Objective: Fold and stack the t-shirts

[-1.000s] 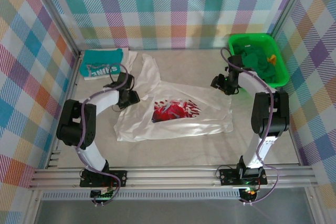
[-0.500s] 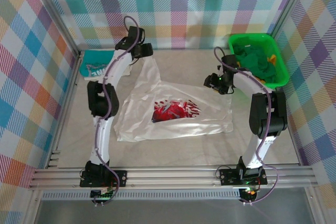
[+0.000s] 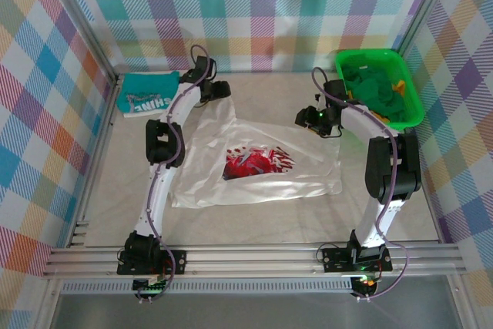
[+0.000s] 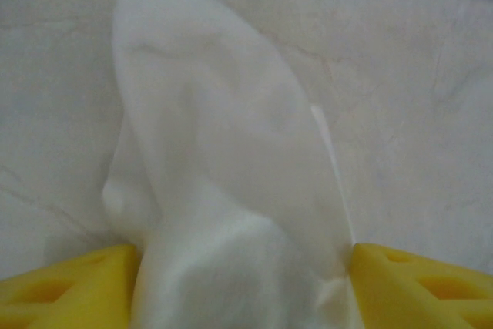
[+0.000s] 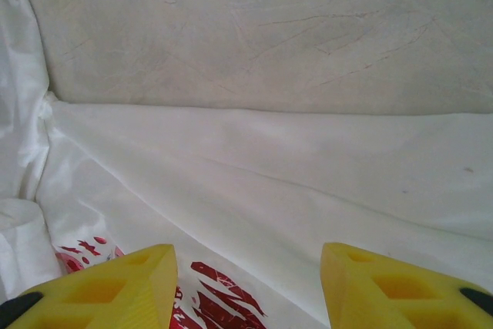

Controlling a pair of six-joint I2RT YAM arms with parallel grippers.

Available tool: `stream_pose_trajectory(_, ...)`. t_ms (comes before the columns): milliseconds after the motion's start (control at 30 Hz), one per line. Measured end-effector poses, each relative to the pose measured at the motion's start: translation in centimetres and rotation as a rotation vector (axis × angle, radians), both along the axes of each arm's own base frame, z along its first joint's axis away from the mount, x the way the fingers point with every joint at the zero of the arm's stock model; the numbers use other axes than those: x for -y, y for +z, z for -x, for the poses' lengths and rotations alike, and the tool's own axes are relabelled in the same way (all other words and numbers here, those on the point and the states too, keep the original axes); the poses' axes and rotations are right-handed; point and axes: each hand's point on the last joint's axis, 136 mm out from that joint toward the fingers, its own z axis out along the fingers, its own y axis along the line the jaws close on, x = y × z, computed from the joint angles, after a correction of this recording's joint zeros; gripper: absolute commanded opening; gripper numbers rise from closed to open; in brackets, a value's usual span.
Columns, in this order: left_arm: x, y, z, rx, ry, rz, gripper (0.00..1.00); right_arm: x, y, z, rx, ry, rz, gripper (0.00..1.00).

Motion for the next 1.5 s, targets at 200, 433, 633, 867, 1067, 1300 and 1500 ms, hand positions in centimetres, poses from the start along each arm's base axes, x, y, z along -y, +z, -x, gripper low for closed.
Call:
stream_pose_trajectory(200, 0.5, 0.7, -2.2, 0.083, -0.019, 0.09, 0.58, 0.3, 0.1, 0.6, 0.003, -0.003, 0.011, 0.53)
stream_pose_trajectory(433, 1.0, 0.1, -2.9, 0.105, -0.045, 0.144, 0.08, 2.9, 1.7, 1.0, 0.04, -0.066, 0.047, 0.53)
stream_pose_trajectory(633, 1.6, 0.9, -3.1, 0.137, -0.104, 0.171, 0.0, 5.2, 1.7, 0.7, 0.035, -0.125, 0.063, 0.53)
stream_pose_trajectory(867, 2.0, 2.5, -2.8, 0.164, -0.176, 0.17, 0.0, 8.7, 0.3, 0.2, -0.045, -0.219, 0.172, 0.53)
stream_pose_trajectory(1067, 1.6, 8.2, -3.1, 0.275, -0.215, 0.13, 0.0, 10.6, -1.1, -1.2, -0.103, -0.245, 0.279, 0.53)
stream_pose_trajectory(1300, 1.2, 9.9, -3.1, 0.306, -0.227, 0.114, 0.0, 11.5, -3.5, -1.1, -0.179, -0.25, 0.358, 0.54)
stream_pose_trajectory(1500, 1.1, 9.8, -3.0, 0.306, -0.233, 0.106, 0.0, 11.1, -4.6, -1.7, -0.191, -0.233, 0.4, 0.54)
